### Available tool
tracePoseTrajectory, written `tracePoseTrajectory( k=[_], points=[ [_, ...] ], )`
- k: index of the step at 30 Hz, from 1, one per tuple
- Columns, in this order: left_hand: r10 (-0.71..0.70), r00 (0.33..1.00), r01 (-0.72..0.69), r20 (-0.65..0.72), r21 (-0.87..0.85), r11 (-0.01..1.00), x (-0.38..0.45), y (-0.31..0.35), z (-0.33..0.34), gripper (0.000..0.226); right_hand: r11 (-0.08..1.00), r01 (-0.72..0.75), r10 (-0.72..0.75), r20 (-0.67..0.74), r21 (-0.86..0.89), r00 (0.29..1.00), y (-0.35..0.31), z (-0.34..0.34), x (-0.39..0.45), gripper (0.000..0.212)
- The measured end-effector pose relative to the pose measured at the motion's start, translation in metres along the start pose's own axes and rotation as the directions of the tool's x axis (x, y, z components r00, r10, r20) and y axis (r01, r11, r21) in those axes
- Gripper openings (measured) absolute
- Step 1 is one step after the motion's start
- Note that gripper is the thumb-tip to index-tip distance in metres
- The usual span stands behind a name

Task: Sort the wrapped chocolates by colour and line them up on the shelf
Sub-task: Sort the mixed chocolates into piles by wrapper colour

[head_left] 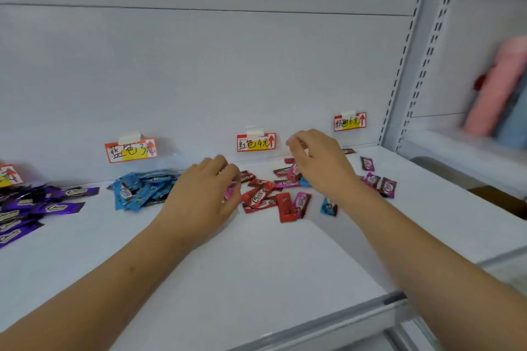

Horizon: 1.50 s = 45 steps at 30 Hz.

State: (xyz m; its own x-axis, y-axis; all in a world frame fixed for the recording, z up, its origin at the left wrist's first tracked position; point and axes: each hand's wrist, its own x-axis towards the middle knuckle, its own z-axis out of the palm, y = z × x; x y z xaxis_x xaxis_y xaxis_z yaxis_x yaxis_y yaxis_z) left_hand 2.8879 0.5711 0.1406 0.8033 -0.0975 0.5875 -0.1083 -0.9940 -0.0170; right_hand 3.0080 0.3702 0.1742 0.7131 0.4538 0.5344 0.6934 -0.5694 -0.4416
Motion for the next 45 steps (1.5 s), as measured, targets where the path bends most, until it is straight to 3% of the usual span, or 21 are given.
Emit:
tracePoseTrajectory(
  k=[4,7,9,13,16,19,29,35,38,45],
  points=[
    [0.111,0.989,-0.101,0.101,-0.1,0.99,0.015,0.06,0.007,0.038,0.99,-0.092,0.094,0.017,-0.105,0.995,0.065,-0.052,-0.031,0.025],
    [0.084,0.977,-0.057,0.196,-0.143,0.988,0.038,0.1,0.019,0.033,0.962,-0.261,0.256,-0.066,-0.081,0.964,0.099,-0.06,-0.056,0.017],
    [0.052,0.967,-0.017,0.249,-0.141,0.99,0.053,0.117,0.032,0.041,0.955,-0.29,0.287,-0.048,-0.068,0.957,0.107,-0.056,-0.062,0.012],
    [0.001,0.947,0.039,0.321,-0.117,0.992,0.064,0.127,0.052,0.05,0.986,-0.139,0.147,0.09,-0.089,0.985,0.101,-0.046,-0.06,0.009],
    [0.004,0.945,0.058,0.326,-0.181,0.982,0.06,0.118,0.045,0.034,0.984,-0.142,0.159,0.172,-0.109,0.972,0.105,-0.044,-0.063,0.013],
    [0.018,0.949,0.056,0.315,-0.227,0.972,0.056,0.108,0.035,0.022,0.985,-0.131,0.146,0.136,-0.116,0.98,0.106,-0.047,-0.063,0.015],
    [-0.099,0.96,0.205,0.261,-0.418,0.885,0.055,0.115,0.035,0.025,0.953,-0.039,0.046,0.019,-0.301,0.999,0.086,-0.049,-0.06,0.017],
    [-0.207,0.943,0.312,0.26,-0.483,0.818,0.056,0.109,0.035,0.024,0.961,-0.151,0.121,-0.141,-0.23,0.983,0.084,-0.052,-0.061,0.018],
    [-0.294,0.916,0.395,0.275,-0.483,0.781,0.058,0.105,0.038,0.027,0.96,-0.192,0.189,-0.033,-0.206,0.981,0.081,-0.05,-0.063,0.022],
    [-0.405,0.861,0.509,0.309,-0.488,0.709,0.059,0.095,0.042,0.024,0.972,-0.163,0.199,0.229,-0.169,0.953,0.083,-0.046,-0.071,0.026]
  ],
)
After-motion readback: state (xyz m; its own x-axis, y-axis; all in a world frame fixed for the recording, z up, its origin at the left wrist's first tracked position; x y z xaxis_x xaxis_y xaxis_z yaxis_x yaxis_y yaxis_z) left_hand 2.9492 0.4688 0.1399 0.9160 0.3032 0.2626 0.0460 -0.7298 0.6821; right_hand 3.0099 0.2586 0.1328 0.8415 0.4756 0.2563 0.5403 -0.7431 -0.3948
